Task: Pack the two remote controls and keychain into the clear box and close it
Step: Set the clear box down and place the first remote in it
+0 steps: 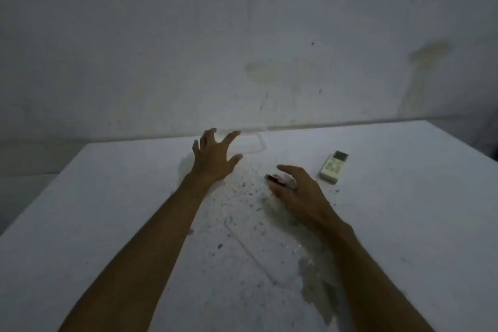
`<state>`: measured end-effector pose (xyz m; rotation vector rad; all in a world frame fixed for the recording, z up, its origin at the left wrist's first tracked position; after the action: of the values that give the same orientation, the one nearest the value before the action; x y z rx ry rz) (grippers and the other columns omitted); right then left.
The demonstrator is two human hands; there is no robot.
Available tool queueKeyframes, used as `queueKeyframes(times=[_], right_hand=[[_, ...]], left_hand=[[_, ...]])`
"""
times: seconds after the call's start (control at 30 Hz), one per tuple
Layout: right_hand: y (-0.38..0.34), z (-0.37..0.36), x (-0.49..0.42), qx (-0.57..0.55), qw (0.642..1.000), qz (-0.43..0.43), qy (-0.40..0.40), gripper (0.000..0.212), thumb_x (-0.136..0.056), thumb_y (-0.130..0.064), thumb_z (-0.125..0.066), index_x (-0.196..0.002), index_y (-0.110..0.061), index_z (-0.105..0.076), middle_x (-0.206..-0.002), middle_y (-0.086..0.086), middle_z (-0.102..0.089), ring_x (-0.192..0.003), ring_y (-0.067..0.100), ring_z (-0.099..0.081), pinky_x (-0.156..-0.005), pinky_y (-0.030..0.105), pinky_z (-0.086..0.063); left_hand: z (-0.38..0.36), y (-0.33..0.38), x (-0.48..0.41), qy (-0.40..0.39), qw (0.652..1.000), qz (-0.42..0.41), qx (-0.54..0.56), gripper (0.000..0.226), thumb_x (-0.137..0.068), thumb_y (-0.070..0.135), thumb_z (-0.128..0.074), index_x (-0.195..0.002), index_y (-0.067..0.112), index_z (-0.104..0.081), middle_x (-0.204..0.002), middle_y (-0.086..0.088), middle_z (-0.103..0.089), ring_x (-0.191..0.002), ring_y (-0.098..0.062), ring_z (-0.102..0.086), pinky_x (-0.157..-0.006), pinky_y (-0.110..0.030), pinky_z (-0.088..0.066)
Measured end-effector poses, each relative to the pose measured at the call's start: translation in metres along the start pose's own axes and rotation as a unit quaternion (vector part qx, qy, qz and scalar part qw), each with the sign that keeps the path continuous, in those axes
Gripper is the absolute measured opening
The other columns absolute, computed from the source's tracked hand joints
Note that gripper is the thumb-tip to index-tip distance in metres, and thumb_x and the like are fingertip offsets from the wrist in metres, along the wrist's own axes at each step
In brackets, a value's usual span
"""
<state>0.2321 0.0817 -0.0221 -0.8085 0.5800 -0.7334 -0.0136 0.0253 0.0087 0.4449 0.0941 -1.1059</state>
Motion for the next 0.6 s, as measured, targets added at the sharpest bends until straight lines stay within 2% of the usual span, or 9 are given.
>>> queueKeyframes(times=[0.07,0.13,0.23,0.33,0.43,0.6], right_hand=[[0.001,-0.005,-0.007,0.081,0.995,0.032,-0.044,0.078,-0.08,-0.075,-0.062,-0.147,-0.042,-0.04,-0.158,-0.01,-0.037,-0.136,0.008,-0.036,-0.114,0.042,-0.03],[0.002,-0.009,-0.008,0.151,0.985,0.059,-0.067,0.088,-0.075,-0.079,-0.062,-0.149,-0.039,-0.039,-0.16,-0.008,-0.035,-0.143,0.014,-0.033,-0.117,0.044,-0.025],[0.007,-0.005,-0.01,0.159,0.986,0.031,-0.029,0.091,-0.073,-0.08,-0.064,-0.149,-0.035,-0.042,-0.159,-0.005,-0.037,-0.145,0.019,-0.033,-0.119,0.047,-0.027],[0.008,0.001,-0.015,0.141,0.99,0.004,0.01,0.08,-0.076,-0.067,-0.072,-0.142,-0.027,-0.052,-0.149,0.002,-0.047,-0.135,0.022,-0.044,-0.111,0.039,-0.035],[0.007,0.001,-0.022,0.166,0.986,0.003,0.031,0.063,-0.084,-0.05,-0.074,-0.136,-0.019,-0.06,-0.138,0.007,-0.058,-0.126,0.025,-0.053,-0.099,0.029,-0.036],[-0.001,0.01,-0.029,0.195,0.98,0.0,0.033,0.052,-0.092,-0.047,-0.067,-0.132,-0.014,-0.061,-0.128,0.012,-0.062,-0.115,0.028,-0.059,-0.098,0.043,-0.049]], left_hand=[[-0.008,0.0,-0.016,-0.014,1.0,0.021,0.005,0.059,-0.094,0.054,-0.065,-0.149,0.04,-0.047,-0.163,-0.022,-0.025,-0.152,-0.04,-0.02,-0.121,-0.064,-0.014],[-0.016,0.0,-0.023,-0.015,0.998,0.043,0.038,0.044,-0.093,0.049,-0.069,-0.135,0.035,-0.062,-0.158,-0.019,-0.034,-0.148,-0.04,-0.028,-0.119,-0.063,-0.021],[-0.022,0.001,-0.022,0.04,0.995,0.056,0.079,0.019,-0.094,0.034,-0.072,-0.111,0.025,-0.075,-0.146,-0.016,-0.047,-0.136,-0.038,-0.045,-0.11,-0.057,-0.037],[-0.012,0.001,-0.013,0.062,0.989,0.073,0.11,0.013,-0.097,0.029,-0.071,-0.106,0.02,-0.075,-0.143,-0.015,-0.048,-0.127,-0.037,-0.053,-0.104,-0.055,-0.044],[0.01,0.007,0.01,0.099,0.984,0.066,0.136,0.01,-0.097,0.028,-0.07,-0.103,0.02,-0.074,-0.143,-0.016,-0.047,-0.123,-0.038,-0.056,-0.102,-0.054,-0.048],[0.049,0.027,0.078,0.125,0.979,0.048,0.154,0.01,-0.097,0.029,-0.071,-0.103,0.022,-0.073,-0.145,-0.016,-0.045,-0.125,-0.036,-0.056,-0.103,-0.052,-0.049]])
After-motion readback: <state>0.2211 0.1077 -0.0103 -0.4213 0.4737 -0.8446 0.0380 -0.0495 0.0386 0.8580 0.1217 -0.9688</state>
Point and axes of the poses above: each hand's wrist, its own x-axis away from the middle knuckle, its own z-axis out of the back of the hand, y = z × x, the point moved 3 cm from there along -x, towards the middle knuckle
